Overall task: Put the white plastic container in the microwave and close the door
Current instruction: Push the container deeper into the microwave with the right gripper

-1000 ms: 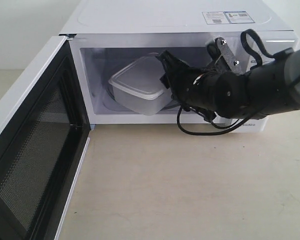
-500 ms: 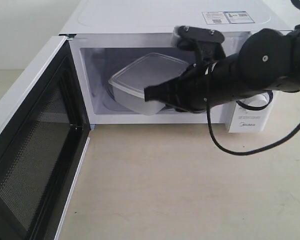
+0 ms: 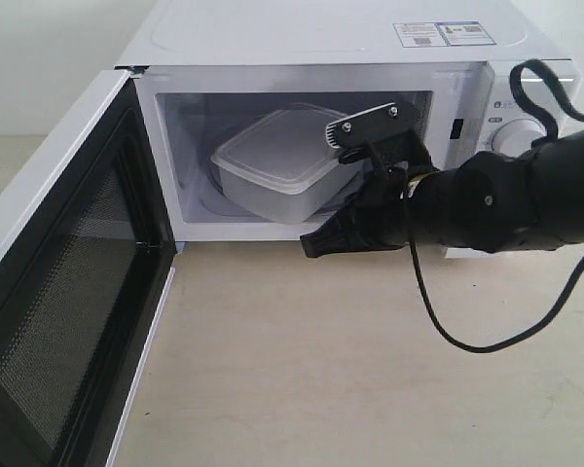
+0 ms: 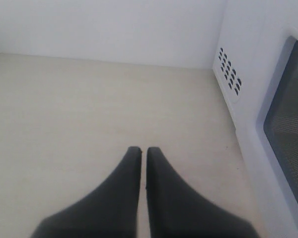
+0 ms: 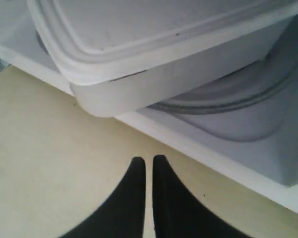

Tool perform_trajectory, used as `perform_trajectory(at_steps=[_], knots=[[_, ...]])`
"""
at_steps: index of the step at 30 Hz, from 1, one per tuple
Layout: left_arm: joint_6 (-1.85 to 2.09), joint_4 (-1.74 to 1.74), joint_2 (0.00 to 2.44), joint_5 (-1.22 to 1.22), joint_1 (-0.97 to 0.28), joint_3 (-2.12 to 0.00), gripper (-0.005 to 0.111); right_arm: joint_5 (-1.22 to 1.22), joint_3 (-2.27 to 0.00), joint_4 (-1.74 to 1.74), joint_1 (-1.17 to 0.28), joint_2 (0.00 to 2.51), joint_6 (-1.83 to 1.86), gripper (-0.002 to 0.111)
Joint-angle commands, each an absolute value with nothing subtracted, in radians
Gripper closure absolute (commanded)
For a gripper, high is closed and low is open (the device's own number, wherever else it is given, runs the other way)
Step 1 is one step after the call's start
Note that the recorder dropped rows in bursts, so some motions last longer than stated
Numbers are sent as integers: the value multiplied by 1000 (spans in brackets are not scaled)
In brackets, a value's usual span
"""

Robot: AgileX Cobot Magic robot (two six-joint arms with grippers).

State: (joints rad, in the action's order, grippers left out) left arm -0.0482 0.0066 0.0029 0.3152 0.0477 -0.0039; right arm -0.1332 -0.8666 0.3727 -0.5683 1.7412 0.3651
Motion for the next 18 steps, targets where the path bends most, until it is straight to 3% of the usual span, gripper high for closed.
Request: perform_trajectory(at_steps=[1, 9, 18], knots=[[-43, 0, 0, 307, 48, 0, 102, -191, -861, 296, -571, 1771, 367, 108], [-43, 0, 0, 307, 48, 0, 102, -315, -863, 78, -601, 1798, 255, 108], [-43, 0, 0, 307, 48, 0, 102, -339, -966, 60, -611, 1911, 196, 108]])
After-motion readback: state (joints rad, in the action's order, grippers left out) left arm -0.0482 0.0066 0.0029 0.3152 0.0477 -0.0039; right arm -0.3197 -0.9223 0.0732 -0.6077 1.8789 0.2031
